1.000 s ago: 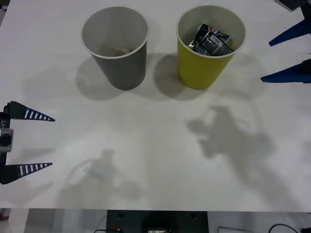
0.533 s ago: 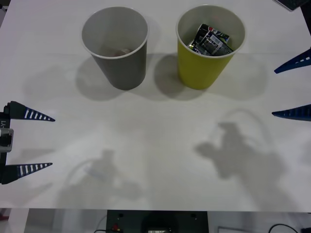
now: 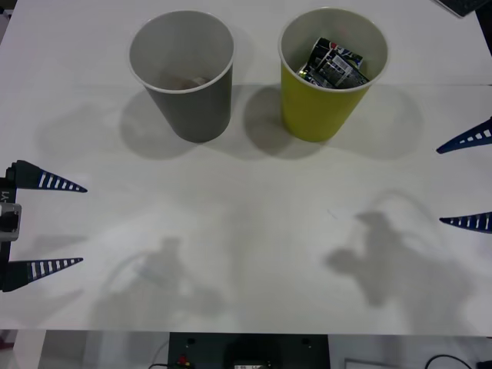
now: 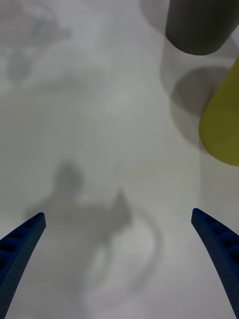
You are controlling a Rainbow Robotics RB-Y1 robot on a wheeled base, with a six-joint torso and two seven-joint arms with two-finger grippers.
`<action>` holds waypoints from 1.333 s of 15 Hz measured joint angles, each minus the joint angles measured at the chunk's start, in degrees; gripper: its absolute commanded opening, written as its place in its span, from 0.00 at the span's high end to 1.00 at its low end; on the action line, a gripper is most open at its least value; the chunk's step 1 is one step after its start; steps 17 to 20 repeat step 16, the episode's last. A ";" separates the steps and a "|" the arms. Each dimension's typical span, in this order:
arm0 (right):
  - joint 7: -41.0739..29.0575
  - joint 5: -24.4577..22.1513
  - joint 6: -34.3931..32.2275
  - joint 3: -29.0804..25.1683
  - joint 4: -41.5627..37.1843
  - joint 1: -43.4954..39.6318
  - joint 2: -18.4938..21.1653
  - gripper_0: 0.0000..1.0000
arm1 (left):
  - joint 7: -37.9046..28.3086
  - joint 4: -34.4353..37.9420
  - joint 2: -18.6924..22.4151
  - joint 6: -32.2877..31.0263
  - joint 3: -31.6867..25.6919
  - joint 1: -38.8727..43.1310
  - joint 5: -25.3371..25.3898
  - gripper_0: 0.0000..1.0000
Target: Put the can into the green bin and the plastic bottle into the gray bin
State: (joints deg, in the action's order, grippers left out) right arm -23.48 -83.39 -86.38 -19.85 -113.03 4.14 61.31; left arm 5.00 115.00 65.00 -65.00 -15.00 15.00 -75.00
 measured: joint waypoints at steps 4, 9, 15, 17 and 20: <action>6.30 -0.76 0.13 -2.32 0.00 -4.69 -2.20 0.00 | 0.00 0.00 0.00 0.00 0.00 0.00 0.00 0.00; 8.88 -4.25 0.17 -3.08 -0.08 -7.58 -3.30 0.00 | 0.00 0.00 0.00 0.00 0.00 0.00 0.00 0.00; 9.68 -5.99 0.50 -3.18 -0.01 -8.62 -3.31 0.00 | 0.00 0.00 0.00 0.00 0.00 0.00 0.00 0.00; 9.68 -5.99 0.50 -3.18 -0.01 -8.62 -3.31 0.00 | 0.00 0.00 0.00 0.00 0.00 0.00 0.00 0.00; 9.68 -5.99 0.50 -3.18 -0.01 -8.62 -3.31 0.00 | 0.00 0.00 0.00 0.00 0.00 0.00 0.00 0.00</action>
